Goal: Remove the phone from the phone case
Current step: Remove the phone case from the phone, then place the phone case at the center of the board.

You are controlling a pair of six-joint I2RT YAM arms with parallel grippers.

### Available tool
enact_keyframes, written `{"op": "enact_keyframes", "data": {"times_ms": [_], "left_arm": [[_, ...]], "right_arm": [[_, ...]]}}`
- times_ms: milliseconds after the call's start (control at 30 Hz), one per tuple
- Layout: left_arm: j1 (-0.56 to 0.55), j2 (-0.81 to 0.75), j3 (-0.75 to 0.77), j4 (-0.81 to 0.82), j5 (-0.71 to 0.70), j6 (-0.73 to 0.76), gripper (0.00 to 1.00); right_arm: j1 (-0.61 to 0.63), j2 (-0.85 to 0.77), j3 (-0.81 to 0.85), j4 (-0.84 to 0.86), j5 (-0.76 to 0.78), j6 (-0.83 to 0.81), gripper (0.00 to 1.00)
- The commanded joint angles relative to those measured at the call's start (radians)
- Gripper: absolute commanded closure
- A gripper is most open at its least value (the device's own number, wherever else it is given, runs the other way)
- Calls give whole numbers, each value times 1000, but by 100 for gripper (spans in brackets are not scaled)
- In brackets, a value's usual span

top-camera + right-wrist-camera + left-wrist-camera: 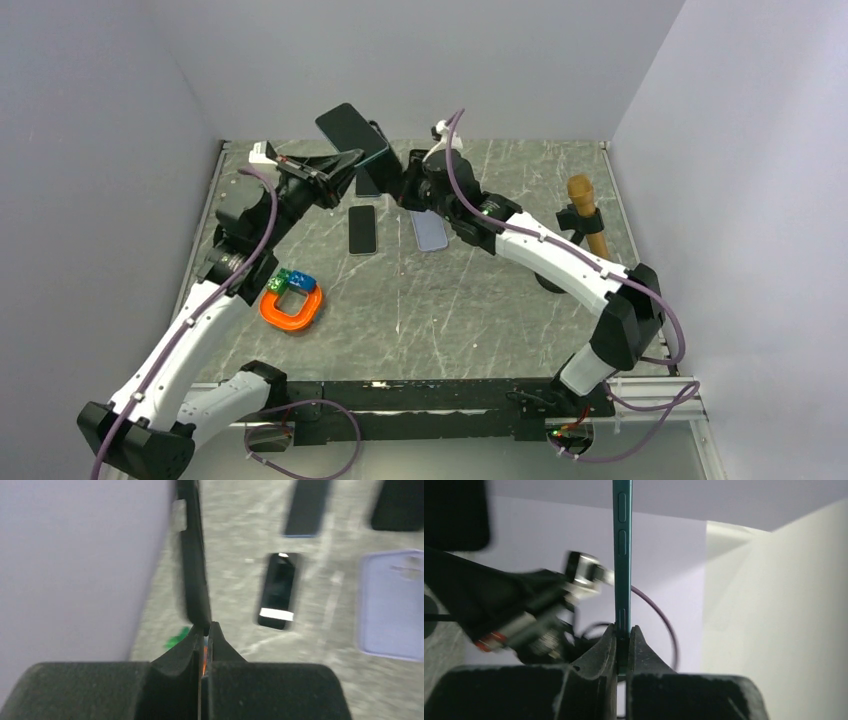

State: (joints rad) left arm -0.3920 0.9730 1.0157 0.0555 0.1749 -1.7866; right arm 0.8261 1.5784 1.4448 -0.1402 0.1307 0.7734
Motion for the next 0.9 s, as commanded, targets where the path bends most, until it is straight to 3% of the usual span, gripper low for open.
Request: {"op": "enact_keyframes", "data": {"times_ms": [0, 100, 200, 433, 567, 700, 867], "left_arm": [[-3, -71, 85, 116, 30, -39, 100], [0, -76, 55, 110, 47, -15, 100], [13, -49, 76, 17, 136, 108, 100], [47, -2, 55, -304, 316, 639, 100], [46, -1, -43, -483, 348, 950, 100], [34, 0, -177, -494, 469, 1060, 100], [6, 75, -289, -557, 521, 1161, 100]], "right_arm": [[-68, 7, -62, -81, 120, -74, 100], [-78, -34, -101, -74, 99, -89, 100], [-90, -76, -153, -101, 49, -100, 100], [-97, -187, -333, -173, 1, -65, 100], [-97, -278, -464, -171, 42, 26, 100], [-90, -350, -591, -146, 56, 169, 100], [-78, -449, -734, -133, 93, 361, 100]]}}
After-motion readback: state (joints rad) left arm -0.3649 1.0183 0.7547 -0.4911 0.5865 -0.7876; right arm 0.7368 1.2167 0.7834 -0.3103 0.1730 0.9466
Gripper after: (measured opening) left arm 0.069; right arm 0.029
